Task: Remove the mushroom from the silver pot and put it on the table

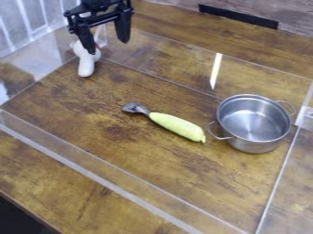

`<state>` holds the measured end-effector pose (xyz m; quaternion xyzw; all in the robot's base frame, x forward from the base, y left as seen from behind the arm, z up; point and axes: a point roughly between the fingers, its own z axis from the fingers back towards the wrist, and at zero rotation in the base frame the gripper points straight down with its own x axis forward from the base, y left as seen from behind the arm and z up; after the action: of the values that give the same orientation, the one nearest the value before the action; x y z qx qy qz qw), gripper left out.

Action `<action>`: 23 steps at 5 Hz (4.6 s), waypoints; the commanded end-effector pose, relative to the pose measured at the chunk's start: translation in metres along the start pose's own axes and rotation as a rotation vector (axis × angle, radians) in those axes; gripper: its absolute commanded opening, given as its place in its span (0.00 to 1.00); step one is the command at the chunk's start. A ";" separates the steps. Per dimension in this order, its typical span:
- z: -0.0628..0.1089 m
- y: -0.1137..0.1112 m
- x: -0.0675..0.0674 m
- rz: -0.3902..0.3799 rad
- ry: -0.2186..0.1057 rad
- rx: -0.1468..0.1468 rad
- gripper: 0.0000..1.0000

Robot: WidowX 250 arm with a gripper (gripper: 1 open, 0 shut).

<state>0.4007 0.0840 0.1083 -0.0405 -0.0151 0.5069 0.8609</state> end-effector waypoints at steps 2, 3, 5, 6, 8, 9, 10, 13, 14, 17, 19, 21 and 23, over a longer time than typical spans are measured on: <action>0.048 -0.010 -0.002 -0.021 -0.074 -0.091 1.00; 0.046 -0.001 0.004 -0.010 -0.082 -0.087 1.00; 0.060 -0.005 0.004 0.008 -0.079 -0.093 1.00; 0.062 -0.013 0.000 0.048 -0.081 -0.102 1.00; 0.057 -0.026 -0.007 0.111 -0.093 -0.091 1.00; 0.051 -0.029 -0.007 0.126 -0.099 -0.076 1.00; 0.044 -0.031 -0.006 0.149 -0.106 -0.060 1.00; 0.029 -0.009 0.021 0.123 -0.112 -0.024 1.00; 0.038 -0.012 0.003 0.089 -0.107 -0.025 1.00; 0.033 -0.015 0.003 -0.001 -0.102 -0.013 1.00; 0.018 -0.014 0.020 -0.048 -0.101 -0.003 1.00; 0.008 -0.010 0.031 -0.097 -0.102 0.006 1.00; 0.012 -0.006 0.038 -0.095 -0.110 0.012 0.00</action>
<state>0.4207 0.1034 0.0926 -0.0014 -0.0249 0.4589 0.8881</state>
